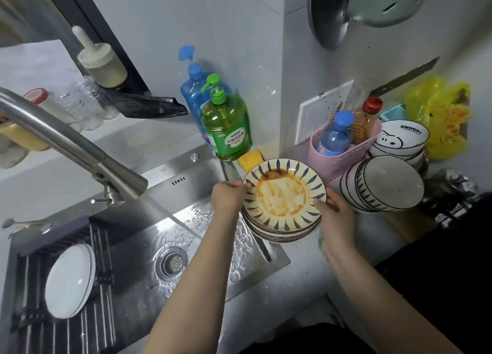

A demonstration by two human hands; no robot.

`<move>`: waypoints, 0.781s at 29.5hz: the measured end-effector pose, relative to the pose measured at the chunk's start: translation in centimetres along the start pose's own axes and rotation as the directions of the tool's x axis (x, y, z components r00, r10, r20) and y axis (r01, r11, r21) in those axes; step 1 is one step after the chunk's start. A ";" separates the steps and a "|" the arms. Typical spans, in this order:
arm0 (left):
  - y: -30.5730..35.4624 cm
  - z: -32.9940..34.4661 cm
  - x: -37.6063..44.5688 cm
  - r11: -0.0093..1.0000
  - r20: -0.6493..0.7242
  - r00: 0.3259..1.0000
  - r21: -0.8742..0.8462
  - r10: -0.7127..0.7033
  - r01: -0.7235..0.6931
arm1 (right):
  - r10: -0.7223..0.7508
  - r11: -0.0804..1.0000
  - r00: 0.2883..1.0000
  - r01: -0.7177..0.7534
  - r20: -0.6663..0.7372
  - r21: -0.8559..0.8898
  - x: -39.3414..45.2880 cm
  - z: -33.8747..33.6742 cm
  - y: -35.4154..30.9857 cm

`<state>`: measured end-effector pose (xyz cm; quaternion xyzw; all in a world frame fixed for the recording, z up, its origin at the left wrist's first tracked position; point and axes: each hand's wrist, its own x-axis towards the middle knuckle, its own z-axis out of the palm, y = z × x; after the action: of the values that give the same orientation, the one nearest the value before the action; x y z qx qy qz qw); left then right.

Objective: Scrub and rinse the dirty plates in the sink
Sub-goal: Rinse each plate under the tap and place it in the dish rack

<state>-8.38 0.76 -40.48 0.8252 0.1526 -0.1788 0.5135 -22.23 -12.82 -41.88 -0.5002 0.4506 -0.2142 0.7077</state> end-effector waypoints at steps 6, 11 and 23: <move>0.6 -1.3 0.0 0.973 0.016 1.000 -0.229 -0.015 0.019 | -0.112 0.994 0.993 0.112 0.048 0.008 -1.4 0.9 -2.1; 0.1 -5.1 -0.6 0.907 0.026 0.998 -0.417 -0.059 0.064 | -0.127 0.992 0.977 0.124 0.169 0.028 -2.9 3.7 -2.6; -7.4 -17.7 2.7 0.803 0.134 0.972 -0.548 -0.191 0.234 | 0.071 0.997 0.914 -0.073 0.399 -0.009 -7.8 15.4 2.6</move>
<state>-6.73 20.08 -40.30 0.6089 0.2712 -0.2121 0.7146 -13.39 2.08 -39.46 -0.5143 0.3145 -0.0828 0.7935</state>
